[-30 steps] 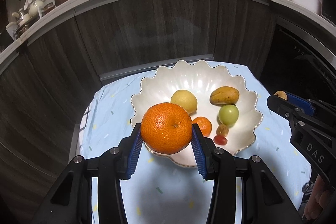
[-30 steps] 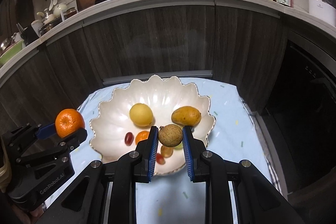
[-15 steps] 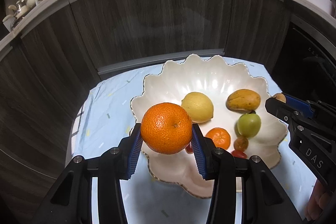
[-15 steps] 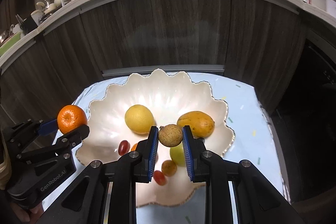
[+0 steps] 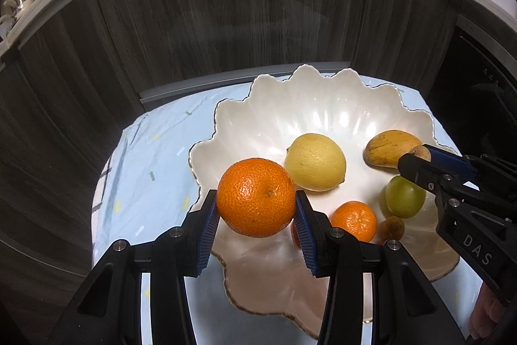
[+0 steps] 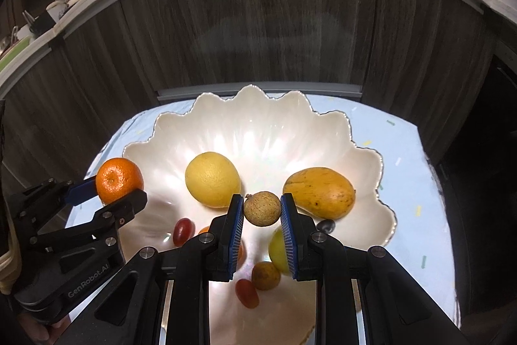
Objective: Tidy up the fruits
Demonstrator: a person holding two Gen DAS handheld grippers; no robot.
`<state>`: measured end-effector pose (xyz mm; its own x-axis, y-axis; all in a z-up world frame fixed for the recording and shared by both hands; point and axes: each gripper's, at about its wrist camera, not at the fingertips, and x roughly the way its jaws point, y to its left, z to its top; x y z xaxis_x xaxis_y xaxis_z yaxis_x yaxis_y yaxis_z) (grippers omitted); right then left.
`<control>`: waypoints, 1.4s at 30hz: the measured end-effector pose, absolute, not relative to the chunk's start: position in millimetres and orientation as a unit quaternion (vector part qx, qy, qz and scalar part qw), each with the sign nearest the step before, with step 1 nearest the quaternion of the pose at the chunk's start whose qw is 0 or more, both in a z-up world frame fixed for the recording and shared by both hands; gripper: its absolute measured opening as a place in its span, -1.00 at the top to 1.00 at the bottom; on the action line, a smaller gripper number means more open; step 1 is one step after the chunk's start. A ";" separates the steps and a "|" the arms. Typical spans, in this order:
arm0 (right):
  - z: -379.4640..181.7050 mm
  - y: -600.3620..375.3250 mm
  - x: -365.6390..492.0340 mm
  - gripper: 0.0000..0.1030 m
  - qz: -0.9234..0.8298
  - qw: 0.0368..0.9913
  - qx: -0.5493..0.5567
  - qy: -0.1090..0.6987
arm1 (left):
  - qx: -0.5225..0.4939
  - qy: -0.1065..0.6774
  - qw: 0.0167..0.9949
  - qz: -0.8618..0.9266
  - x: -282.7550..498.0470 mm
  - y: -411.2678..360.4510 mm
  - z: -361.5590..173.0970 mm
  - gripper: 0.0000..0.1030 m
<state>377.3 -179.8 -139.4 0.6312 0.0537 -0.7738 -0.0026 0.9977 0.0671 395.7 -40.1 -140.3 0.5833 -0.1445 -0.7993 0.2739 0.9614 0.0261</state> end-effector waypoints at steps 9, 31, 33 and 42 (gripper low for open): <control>-151.1 -179.4 387.5 0.52 0.021 0.895 0.028 0.445 | 0.069 0.458 0.878 -0.119 403.6 -40.8 -152.5 0.12; -139.6 -184.5 375.4 -0.12 -0.007 0.899 0.028 0.437 | 0.062 0.459 0.880 -0.107 392.0 -37.5 -146.4 -0.41; -134.0 -185.5 371.2 -0.13 -0.011 0.901 0.027 0.433 | 0.062 0.455 0.882 -0.106 388.7 -37.2 -141.1 -0.42; -105.2 -186.3 345.0 -0.24 -0.018 0.912 0.028 0.409 | 0.066 0.430 0.895 -0.099 363.7 -34.4 -109.7 -0.52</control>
